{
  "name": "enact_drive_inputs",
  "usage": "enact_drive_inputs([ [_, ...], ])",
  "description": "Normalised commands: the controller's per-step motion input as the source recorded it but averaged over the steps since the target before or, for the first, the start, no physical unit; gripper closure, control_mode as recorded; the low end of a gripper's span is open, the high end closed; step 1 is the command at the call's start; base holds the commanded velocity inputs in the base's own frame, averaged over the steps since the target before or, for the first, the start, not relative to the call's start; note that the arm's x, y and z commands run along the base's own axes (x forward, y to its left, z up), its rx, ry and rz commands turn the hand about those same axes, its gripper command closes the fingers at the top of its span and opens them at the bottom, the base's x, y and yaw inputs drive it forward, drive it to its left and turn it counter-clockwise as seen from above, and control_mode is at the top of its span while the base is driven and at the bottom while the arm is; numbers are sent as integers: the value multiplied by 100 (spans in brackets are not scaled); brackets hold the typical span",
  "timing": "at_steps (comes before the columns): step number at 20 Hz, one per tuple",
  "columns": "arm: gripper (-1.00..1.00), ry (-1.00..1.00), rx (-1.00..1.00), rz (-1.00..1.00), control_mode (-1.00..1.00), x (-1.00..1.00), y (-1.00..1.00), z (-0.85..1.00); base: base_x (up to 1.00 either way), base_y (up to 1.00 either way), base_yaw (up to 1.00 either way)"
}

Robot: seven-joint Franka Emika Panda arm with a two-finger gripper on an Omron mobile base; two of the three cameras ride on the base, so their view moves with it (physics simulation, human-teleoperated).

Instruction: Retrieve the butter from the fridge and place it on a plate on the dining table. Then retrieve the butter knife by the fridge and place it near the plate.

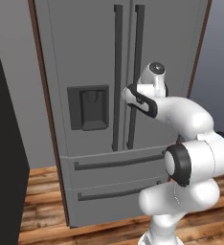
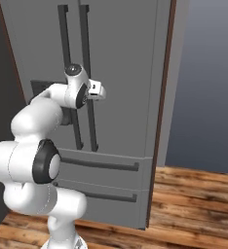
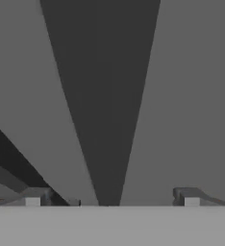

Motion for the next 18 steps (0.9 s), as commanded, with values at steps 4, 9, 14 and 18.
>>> enact_drive_inputs([
  [4,-100,-14,0,0,-100,24,0,-13,0,0,0],
  [9,-100,-7,0,0,-100,25,0,-17,0,0,0],
  [14,-100,0,0,0,-100,36,4,-1,0,0,0],
  [18,-100,0,0,0,-100,39,1,-1,0,0,0],
])
